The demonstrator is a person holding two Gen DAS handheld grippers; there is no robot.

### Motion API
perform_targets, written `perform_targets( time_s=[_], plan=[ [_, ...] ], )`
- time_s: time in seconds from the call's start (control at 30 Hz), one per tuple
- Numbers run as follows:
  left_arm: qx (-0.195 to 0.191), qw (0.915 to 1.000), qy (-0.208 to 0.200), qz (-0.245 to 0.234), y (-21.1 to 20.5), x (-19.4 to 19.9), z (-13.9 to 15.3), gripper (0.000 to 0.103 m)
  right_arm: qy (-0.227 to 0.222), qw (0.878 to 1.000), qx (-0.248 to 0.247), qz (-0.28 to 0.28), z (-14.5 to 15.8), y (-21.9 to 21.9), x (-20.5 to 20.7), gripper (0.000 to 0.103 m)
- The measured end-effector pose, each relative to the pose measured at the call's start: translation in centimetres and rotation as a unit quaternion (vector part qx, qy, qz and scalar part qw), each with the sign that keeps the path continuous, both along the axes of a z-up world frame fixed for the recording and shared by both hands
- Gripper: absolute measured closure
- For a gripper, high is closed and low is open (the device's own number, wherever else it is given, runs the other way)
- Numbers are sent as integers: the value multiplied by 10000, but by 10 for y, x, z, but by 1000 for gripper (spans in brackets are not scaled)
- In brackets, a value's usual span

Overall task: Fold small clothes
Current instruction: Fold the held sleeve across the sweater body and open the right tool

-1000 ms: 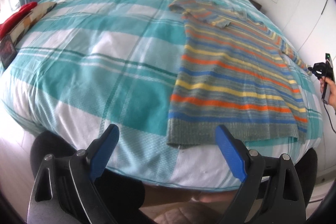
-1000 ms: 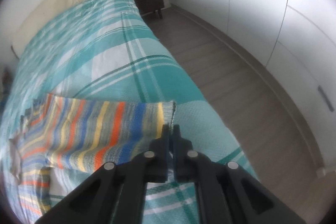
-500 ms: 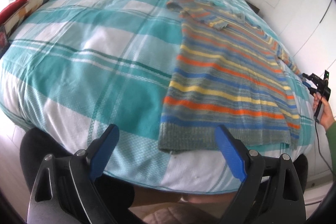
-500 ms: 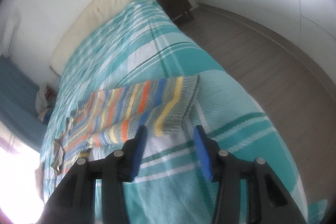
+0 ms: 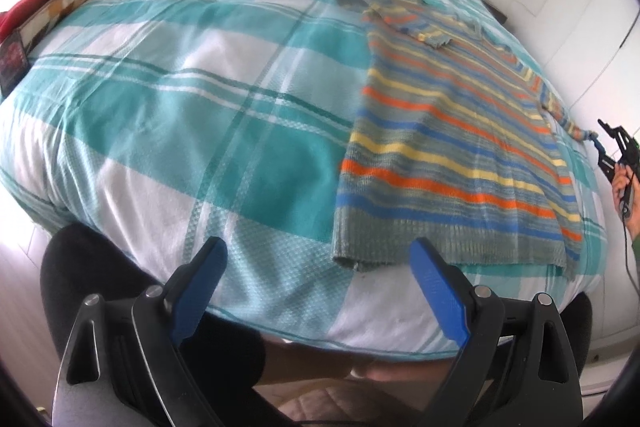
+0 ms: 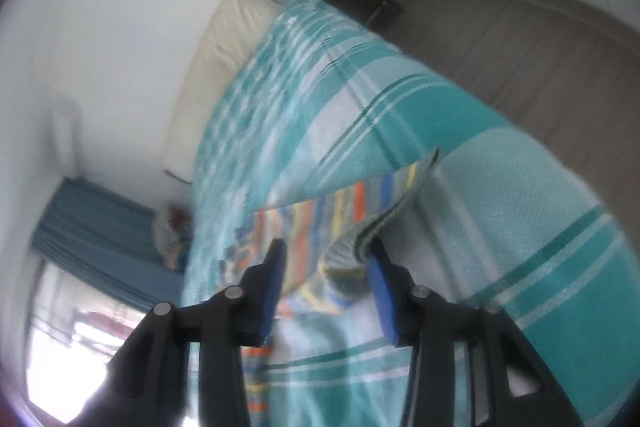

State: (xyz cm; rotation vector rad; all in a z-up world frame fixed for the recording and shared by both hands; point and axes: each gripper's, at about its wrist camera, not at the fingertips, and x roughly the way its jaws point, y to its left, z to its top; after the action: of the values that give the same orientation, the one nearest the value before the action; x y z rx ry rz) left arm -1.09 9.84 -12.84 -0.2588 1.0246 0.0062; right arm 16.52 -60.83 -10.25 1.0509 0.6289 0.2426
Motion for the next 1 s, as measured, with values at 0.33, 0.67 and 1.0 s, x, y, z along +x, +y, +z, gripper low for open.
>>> perform_targets(
  time_s=[0.33, 0.67, 1.0],
  plan=[
    [147, 9998, -148, 22, -1, -3, 7, 9, 805, 9955, -434, -233, -9, 12, -29, 49],
    [123, 9998, -113, -130, -10, 3, 8, 9, 676, 9309, -3564, 421, -6, 48, -19, 47],
    [196, 9998, -21, -35, -2, -4, 6, 9, 1202, 9428, -3077, 456, 13, 25, -15, 97]
  ],
)
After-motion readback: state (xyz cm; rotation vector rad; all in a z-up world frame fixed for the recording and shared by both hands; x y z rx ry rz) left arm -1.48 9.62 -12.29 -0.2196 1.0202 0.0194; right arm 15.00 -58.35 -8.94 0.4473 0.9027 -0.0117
